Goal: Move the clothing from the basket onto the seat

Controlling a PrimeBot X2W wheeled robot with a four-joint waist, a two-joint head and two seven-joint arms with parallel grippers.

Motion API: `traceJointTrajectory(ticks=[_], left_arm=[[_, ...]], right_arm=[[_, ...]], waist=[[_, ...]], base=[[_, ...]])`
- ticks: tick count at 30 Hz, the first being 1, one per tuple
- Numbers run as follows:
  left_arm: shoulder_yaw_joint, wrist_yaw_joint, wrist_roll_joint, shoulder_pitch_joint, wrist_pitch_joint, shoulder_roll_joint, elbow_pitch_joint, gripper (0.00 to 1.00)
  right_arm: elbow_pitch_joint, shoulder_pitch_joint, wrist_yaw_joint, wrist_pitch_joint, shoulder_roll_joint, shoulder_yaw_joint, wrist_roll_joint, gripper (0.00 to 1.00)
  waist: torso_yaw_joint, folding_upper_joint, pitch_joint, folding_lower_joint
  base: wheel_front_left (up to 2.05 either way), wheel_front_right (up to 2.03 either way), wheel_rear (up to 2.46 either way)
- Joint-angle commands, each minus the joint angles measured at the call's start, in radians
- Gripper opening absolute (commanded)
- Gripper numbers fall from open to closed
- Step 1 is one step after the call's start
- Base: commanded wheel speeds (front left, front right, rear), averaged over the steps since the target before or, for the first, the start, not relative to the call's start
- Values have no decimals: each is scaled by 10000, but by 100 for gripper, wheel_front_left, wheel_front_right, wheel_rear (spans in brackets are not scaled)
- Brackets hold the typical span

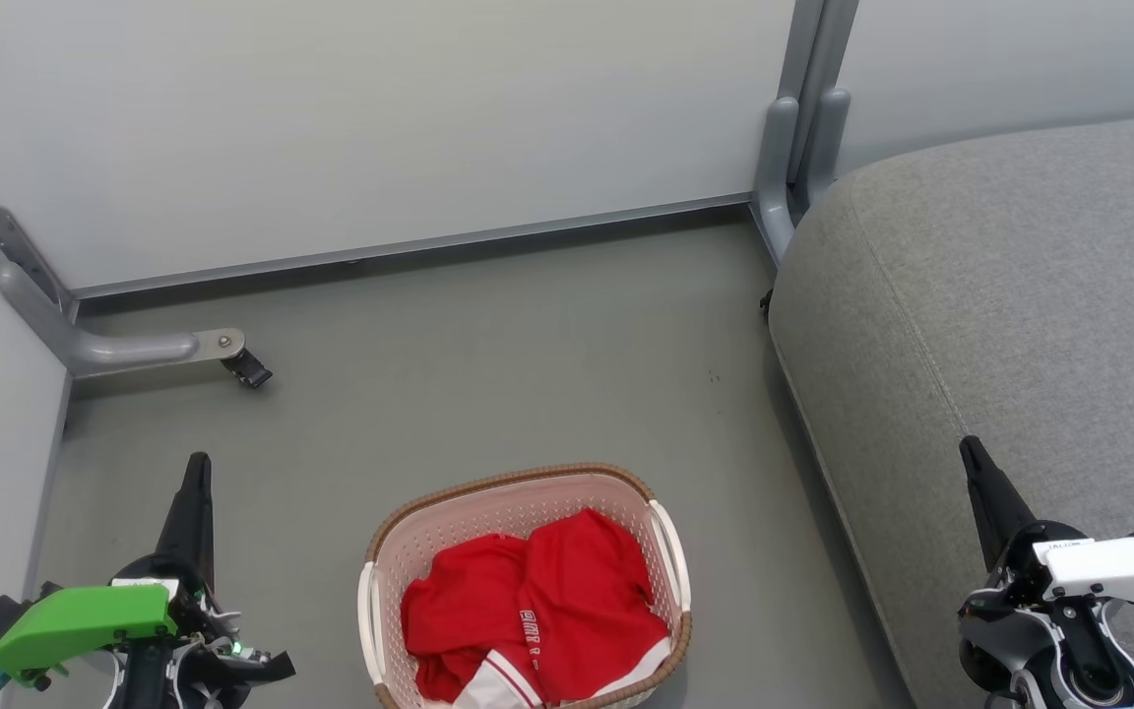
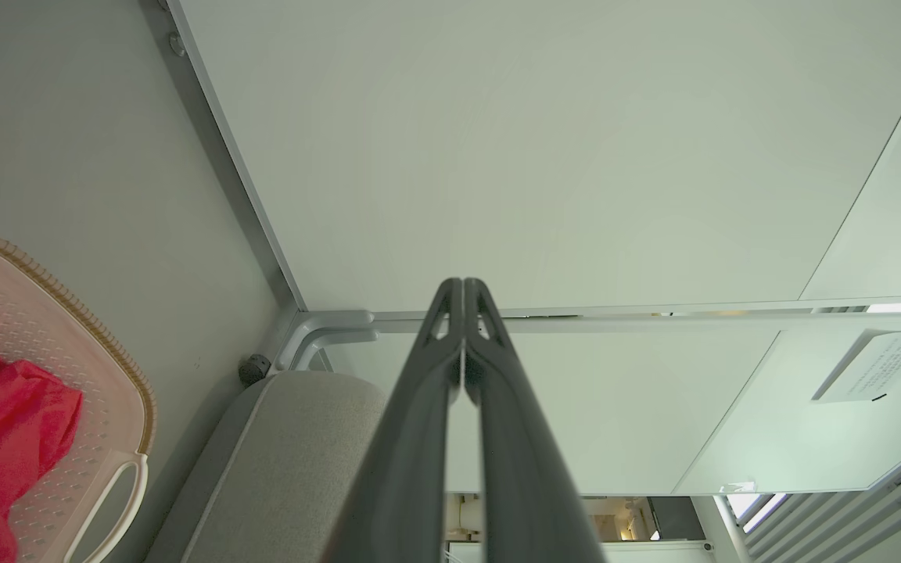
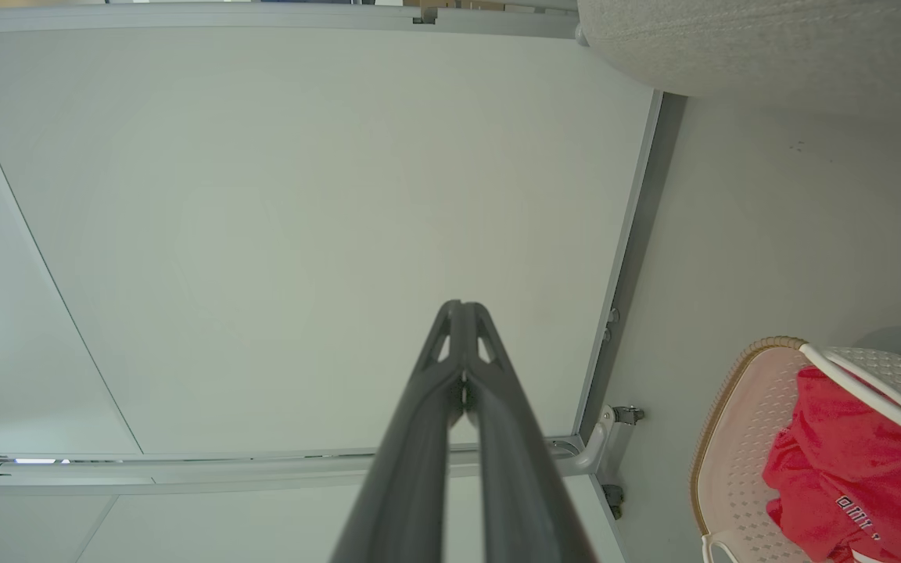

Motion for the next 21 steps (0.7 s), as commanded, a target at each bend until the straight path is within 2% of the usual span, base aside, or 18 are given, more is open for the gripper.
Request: traceJointTrajectory(ticks=[1,21], left_arm=[[10,-50,39,-128,24,5,4,0],[10,-50,39,-128,24,5,4,0]], right_arm=[[10,-40,-4,29,-62,-17,36,0],[10,-40,-4,29,-62,-17,36,0]], waist=[[0,0,0,0],[0,0,0,0]], base=[[0,0,0],[0,0,0]])
